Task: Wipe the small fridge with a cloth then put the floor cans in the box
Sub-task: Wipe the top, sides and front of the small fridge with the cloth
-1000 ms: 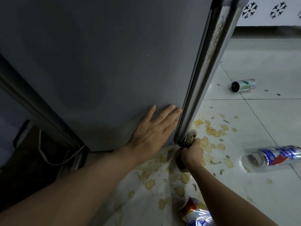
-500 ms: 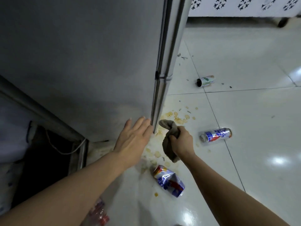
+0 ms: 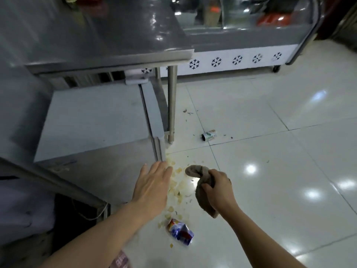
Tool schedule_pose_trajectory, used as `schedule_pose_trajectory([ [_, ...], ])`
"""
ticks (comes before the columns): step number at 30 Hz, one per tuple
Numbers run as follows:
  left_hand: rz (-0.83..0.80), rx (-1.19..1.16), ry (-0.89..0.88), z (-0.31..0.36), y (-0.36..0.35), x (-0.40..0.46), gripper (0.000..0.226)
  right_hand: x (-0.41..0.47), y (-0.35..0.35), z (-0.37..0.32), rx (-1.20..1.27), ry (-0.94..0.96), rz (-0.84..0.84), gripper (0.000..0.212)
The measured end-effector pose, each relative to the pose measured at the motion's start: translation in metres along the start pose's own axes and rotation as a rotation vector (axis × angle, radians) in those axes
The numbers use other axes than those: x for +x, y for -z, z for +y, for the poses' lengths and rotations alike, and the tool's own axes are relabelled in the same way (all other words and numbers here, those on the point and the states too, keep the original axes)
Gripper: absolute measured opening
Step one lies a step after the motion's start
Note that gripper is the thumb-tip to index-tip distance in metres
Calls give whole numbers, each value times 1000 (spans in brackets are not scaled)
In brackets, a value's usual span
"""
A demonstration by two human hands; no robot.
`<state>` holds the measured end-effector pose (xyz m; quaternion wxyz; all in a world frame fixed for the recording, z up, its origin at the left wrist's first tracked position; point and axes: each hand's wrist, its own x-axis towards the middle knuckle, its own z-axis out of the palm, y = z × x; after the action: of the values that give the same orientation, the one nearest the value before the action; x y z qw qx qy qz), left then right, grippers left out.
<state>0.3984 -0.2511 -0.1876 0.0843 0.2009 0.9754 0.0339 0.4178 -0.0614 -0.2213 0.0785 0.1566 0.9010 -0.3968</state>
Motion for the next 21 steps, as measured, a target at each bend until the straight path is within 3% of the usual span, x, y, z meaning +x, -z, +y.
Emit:
schedule_pose_trajectory([
  [12,102,-116,115,79,144,37,73,2,190,-44,66,171,-29,31],
  [21,47,-222,292,96,184,75,68,63,260,-63,121,230,9,29],
])
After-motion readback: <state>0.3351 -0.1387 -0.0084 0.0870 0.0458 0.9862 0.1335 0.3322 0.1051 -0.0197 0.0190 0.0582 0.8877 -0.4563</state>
